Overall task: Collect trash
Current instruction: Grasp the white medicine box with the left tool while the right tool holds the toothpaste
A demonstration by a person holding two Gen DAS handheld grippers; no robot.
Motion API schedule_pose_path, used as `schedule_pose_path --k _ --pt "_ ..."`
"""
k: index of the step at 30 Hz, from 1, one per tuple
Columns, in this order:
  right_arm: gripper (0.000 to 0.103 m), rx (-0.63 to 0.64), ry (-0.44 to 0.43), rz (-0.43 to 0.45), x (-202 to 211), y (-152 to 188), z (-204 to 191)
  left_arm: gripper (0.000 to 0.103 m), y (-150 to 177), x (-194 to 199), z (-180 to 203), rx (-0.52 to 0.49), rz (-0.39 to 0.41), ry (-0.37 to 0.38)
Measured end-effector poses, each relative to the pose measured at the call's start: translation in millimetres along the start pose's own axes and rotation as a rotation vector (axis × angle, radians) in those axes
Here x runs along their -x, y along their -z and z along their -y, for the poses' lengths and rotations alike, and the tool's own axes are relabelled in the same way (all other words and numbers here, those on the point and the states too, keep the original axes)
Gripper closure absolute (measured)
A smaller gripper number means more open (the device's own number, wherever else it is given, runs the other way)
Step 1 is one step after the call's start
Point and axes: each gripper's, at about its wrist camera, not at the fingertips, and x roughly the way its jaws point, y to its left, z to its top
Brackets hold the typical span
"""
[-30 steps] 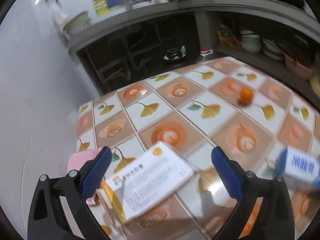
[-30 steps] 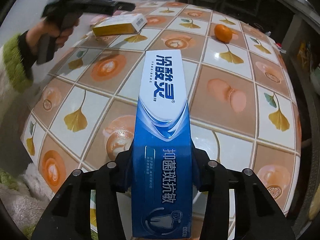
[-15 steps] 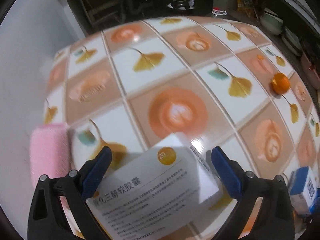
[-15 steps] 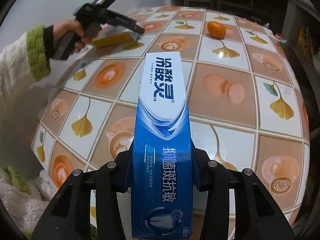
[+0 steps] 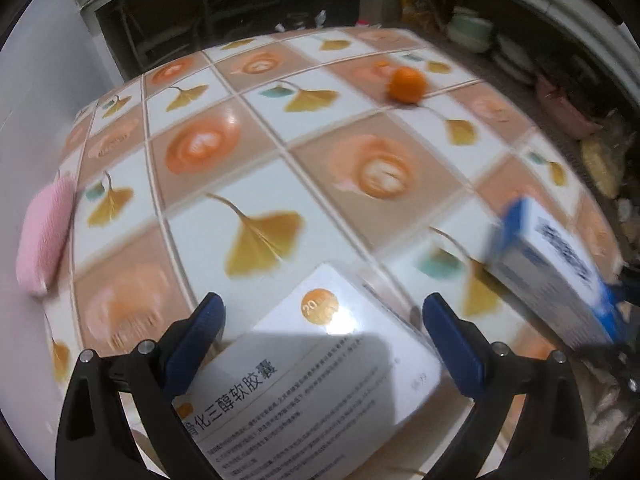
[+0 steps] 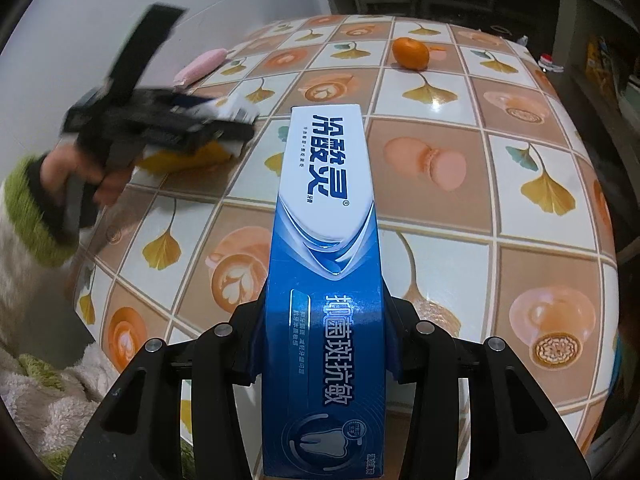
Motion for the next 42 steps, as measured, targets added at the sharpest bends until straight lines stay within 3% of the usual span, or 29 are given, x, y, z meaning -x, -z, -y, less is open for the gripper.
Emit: schedule_pose_path --k 7,11,15,18,20,25,31,33,36,42 --pt "0.06 -0.002 -0.007 0.002 -0.9 -0.1 0.3 0.005 45.0 33.9 22.6 0.068 0.072 0.072" --pt "0.06 -0.01 -0.01 0.006 -1.5 -0.4 2.1 0.005 59.8 55.6 11.4 0.133 0.149 0.114" --pt "0.06 -0.013 -0.007 0.011 -1.7 0.1 1.9 0.005 66.3 56.7 -18.9 0.26 0.13 0.088" --pt "0.06 -0.012 -0.003 0.012 -1.8 0.6 1.2 0.005 83.7 55.2 -40.8 0.418 0.103 0.165" --pt "0.06 -0.012 -0.001 0.011 -1.8 0.5 1.3 0.006 93.3 59.1 -43.8 0.46 0.12 0.201" --pt "0.06 -0.016 -0.002 0.009 -1.7 0.7 1.9 0.005 112.4 66.9 -31.1 0.478 0.112 0.26" --pt "0.06 -0.018 0.008 0.008 -2.1 1.3 1.2 0.005 129.7 69.5 -2.8 0.473 0.06 0.433" --pt "0.06 -0.02 0.011 0.008 -2.3 1.7 0.5 0.005 130.1 70.0 6.0 0.455 0.035 0.458" --pt "0.06 -0.028 0.014 0.009 -2.3 2.1 0.3 0.005 124.4 72.1 18.6 0.412 0.022 0.403" --pt "0.06 -0.044 0.022 0.011 -2.0 3.4 -0.2 0.005 95.4 59.8 51.0 0.25 -0.012 0.169"
